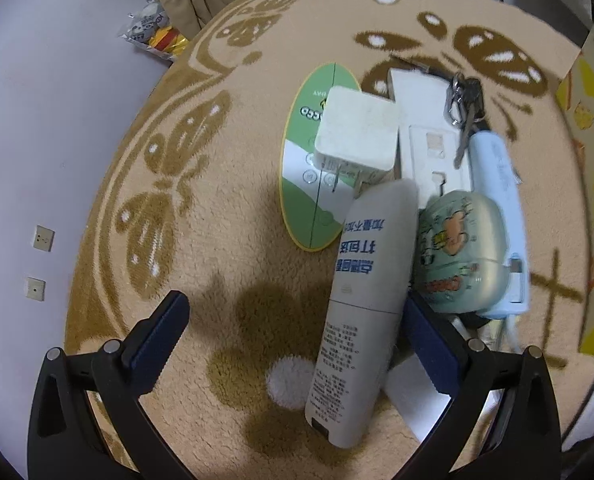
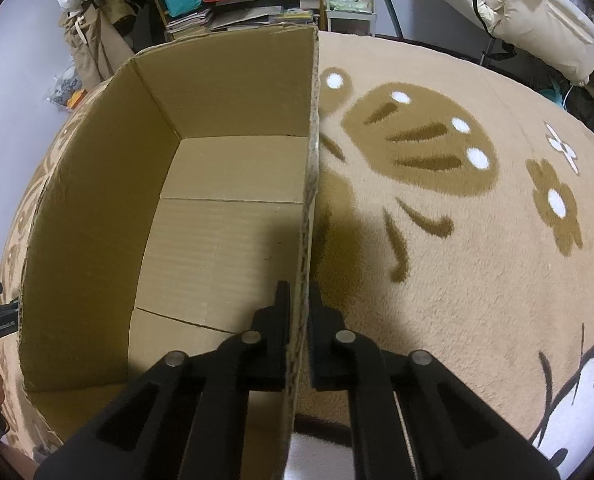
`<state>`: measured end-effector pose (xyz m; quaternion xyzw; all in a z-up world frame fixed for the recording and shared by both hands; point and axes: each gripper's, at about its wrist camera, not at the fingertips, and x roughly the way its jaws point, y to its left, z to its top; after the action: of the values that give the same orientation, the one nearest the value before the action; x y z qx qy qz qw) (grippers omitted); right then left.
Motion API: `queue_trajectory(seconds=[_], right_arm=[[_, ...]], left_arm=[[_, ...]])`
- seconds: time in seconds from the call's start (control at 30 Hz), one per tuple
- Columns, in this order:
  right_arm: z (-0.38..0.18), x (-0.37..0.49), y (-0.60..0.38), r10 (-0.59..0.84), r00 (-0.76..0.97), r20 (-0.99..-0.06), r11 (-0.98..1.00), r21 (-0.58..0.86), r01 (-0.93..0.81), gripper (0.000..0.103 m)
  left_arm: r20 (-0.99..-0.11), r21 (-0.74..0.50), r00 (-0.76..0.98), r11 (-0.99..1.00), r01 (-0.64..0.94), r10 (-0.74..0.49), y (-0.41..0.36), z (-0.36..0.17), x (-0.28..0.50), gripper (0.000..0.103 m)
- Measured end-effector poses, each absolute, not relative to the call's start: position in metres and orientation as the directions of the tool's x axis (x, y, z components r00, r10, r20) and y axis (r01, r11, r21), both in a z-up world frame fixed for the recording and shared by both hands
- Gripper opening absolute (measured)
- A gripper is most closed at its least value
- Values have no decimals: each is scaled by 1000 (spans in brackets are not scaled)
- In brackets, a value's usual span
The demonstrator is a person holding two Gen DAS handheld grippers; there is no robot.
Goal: Organize rigid objects
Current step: 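Clamp the cardboard box wall with the right tool while the left tool approaches the pile, then grasp the white remote control from the pile with the left tool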
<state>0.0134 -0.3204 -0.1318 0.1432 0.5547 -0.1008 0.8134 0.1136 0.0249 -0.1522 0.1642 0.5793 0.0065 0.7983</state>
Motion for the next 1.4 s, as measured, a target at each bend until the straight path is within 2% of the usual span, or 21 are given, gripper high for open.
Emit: queue_trajectory(seconds=[0.1,0.37,0.47,0.53,0.67,0.83,0.9,1.0,1.13,1.27,1.4], right_arm=[[-132,13,-322,0,365,-931,937,127,326,8],[-132,13,-322,1,365,-931,936,129,328,8],[-132,13,-322,0,364,-931,937,128,326,8],[-132,13,-322,-1,364,-931,937,126,326,8],[-132,13,-322,-2,363,-932,936,127,329,8],[-130,13,-321,-25,369,-929,929,115,352,8],[-126,12,-320,-67,378,-923,925,85,371,7],[-119,13,-313,-124,382,-916,928,28,370,5],[-119,15,-311,-135,375,-917,926,19,378,5],[-120,16,-310,-138,373,-917,924,16,382,5],[-120,16,-310,-135,375,-917,924,19,381,5]], left_arm=[[-917,304,321,936,179,236,25,-160,117,103],[-924,265,317,955,133,212,34,-165,123,102],[-938,221,301,967,129,174,37,-167,124,91],[-951,169,278,979,117,131,39,-168,127,79],[-962,122,258,987,102,92,42,-171,131,72],[-971,47,237,993,104,22,38,-169,135,35],[-973,39,232,993,109,12,36,-168,135,27],[-975,17,222,996,92,-4,37,-168,139,26],[-976,-22,215,998,57,-33,43,-166,144,25],[-976,-7,218,998,54,-19,42,-163,137,23],[-975,-58,210,998,39,-65,46,-159,133,21]])
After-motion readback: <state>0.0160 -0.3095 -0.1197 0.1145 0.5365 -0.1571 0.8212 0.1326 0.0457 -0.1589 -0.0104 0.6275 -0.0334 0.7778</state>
